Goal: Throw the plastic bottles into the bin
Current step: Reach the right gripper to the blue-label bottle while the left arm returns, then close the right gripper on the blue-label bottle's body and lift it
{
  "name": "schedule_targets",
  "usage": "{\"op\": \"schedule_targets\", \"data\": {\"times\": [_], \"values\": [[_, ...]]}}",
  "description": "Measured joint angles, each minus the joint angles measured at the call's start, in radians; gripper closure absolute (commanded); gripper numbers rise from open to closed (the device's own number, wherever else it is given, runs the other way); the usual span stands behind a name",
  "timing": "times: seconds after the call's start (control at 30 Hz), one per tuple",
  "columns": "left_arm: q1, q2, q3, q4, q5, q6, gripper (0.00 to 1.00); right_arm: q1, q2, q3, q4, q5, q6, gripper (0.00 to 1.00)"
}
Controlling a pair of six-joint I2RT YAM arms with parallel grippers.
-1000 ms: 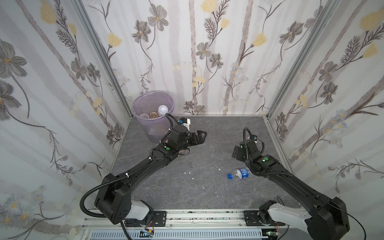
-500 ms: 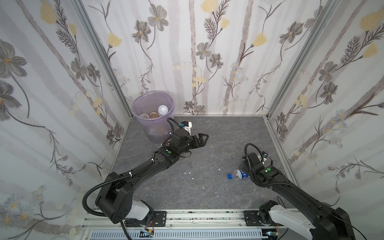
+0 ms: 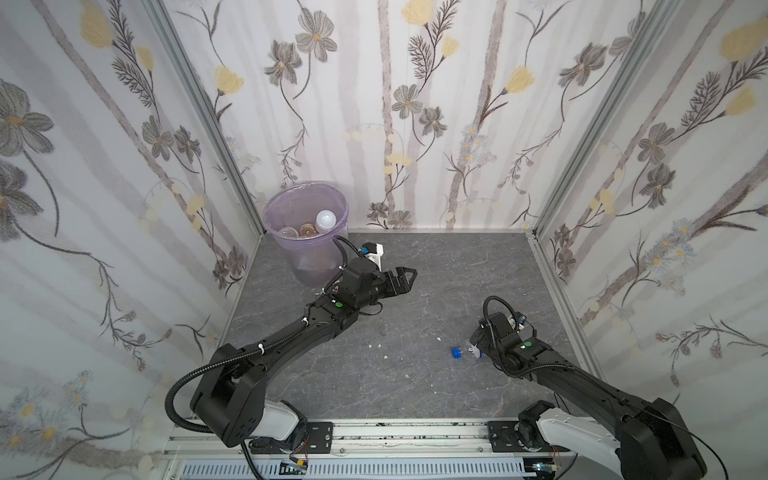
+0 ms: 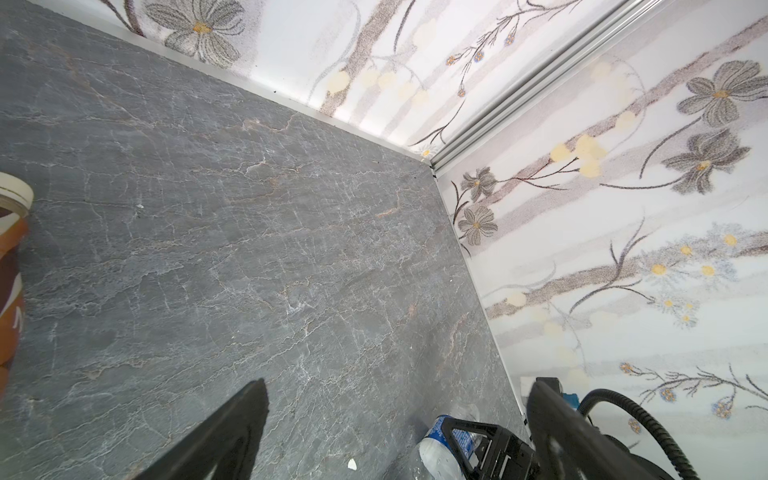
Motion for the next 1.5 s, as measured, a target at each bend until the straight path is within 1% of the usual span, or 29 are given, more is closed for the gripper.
{"op": "schedule_targets", "data": {"times": [0.4, 0.6, 0.73, 0.97, 1.13, 1.3, 1.4, 1.5], "values": [[0.0, 0.0, -0.001, 0.0, -0.002, 0.0, 0.0, 0.014, 0.121, 0.026, 0.148, -0.043, -0.009, 0.01], [0.0, 0.0, -0.001, 0.0, -0.008, 0.001, 0.0, 0.034, 0.206, 0.055, 0.212, -0.05, -0.039, 0.09], [0.0, 0.0, -0.004, 0.0, -0.01, 0.006, 0.0, 0.048, 0.28, 0.085, 0.24, -0.06, -0.065, 0.11], [0.003, 0.0, -0.006, 0.0, -0.02, 0.008, 0.0, 0.093, 0.448, 0.221, 0.278, -0.089, -0.135, 0.15], [0.026, -0.031, -0.015, -0.001, -0.026, 0.007, 0.0, 0.114, 0.566, 0.391, 0.28, -0.105, -0.198, 0.17], [0.062, -0.086, -0.053, -0.005, -0.027, -0.002, 0.0, 0.125, 0.679, 0.546, 0.259, -0.12, -0.277, 0.16], [0.079, -0.112, -0.068, -0.005, -0.029, -0.008, 0.0, 0.132, 0.711, 0.619, 0.245, -0.121, -0.331, 0.14], [0.089, -0.125, -0.076, -0.005, -0.031, -0.009, 0.0, 0.146, 0.692, 0.623, 0.236, -0.122, -0.376, 0.12]]}}
